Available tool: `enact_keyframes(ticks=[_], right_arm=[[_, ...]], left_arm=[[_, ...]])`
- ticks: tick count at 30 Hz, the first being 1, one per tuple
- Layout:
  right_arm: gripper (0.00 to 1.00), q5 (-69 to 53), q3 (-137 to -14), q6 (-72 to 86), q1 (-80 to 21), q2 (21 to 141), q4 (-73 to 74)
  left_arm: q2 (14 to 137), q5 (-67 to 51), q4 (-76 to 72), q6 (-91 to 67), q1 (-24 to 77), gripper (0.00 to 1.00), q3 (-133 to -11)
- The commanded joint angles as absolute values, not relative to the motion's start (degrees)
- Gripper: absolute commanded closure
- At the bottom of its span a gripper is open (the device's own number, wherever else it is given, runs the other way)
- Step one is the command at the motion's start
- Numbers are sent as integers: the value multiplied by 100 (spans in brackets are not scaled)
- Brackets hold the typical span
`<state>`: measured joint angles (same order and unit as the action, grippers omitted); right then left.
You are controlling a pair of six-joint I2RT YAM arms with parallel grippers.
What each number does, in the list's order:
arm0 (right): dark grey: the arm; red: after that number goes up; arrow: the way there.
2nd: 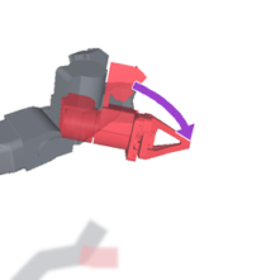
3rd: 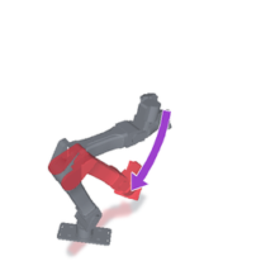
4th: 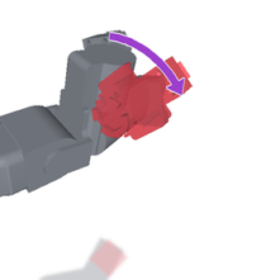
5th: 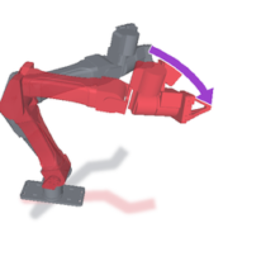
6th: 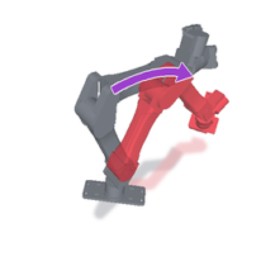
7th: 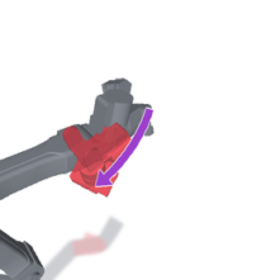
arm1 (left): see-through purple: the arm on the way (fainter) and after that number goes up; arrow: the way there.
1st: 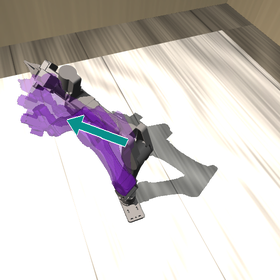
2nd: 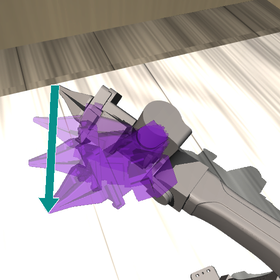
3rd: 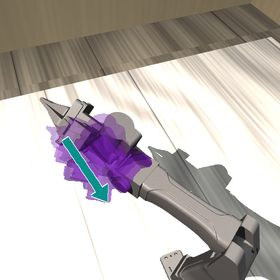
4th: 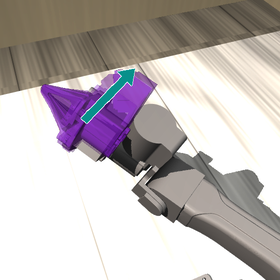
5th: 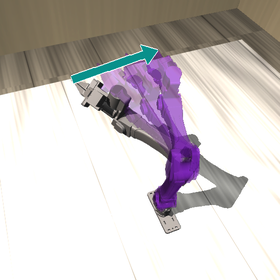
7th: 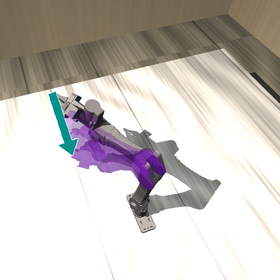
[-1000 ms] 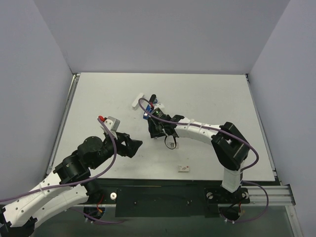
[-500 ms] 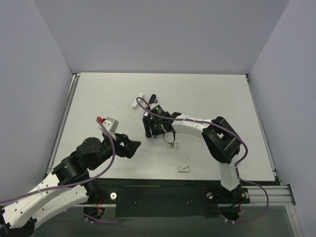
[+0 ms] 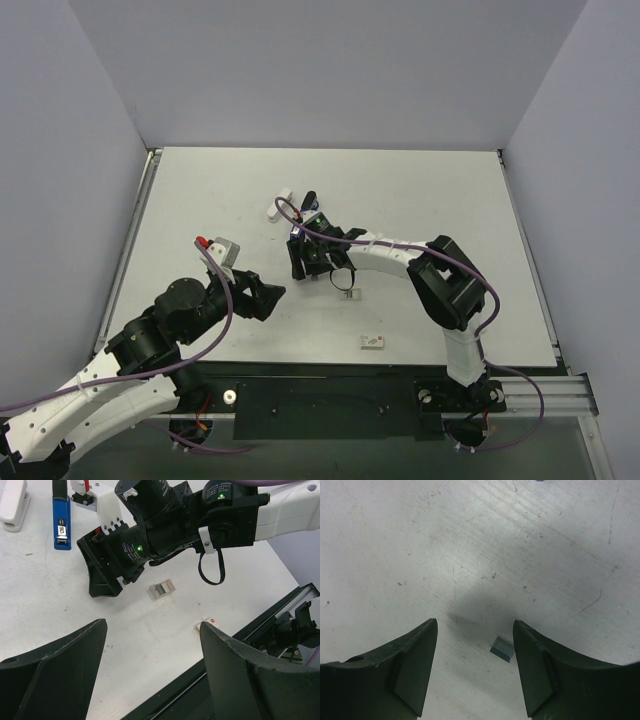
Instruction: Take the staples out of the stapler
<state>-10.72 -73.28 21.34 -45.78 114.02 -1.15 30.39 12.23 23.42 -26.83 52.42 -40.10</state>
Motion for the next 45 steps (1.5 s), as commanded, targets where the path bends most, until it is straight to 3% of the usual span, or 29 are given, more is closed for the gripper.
enact_keyframes(ticks=[1, 15, 45], right_arm=[[43, -870, -7111, 2197, -4588, 11206, -18], [44, -598, -6645, 2188, -4834, 10767, -18], [48, 448, -7356, 2276, -5212, 11083, 721]], left_arm=[[2997, 1239, 2224, -2760, 5256, 14, -4219], [2962, 1108, 2109, -2830, 5256, 14, -4166], [2874, 1125, 2188, -2821, 5256, 15, -4157]])
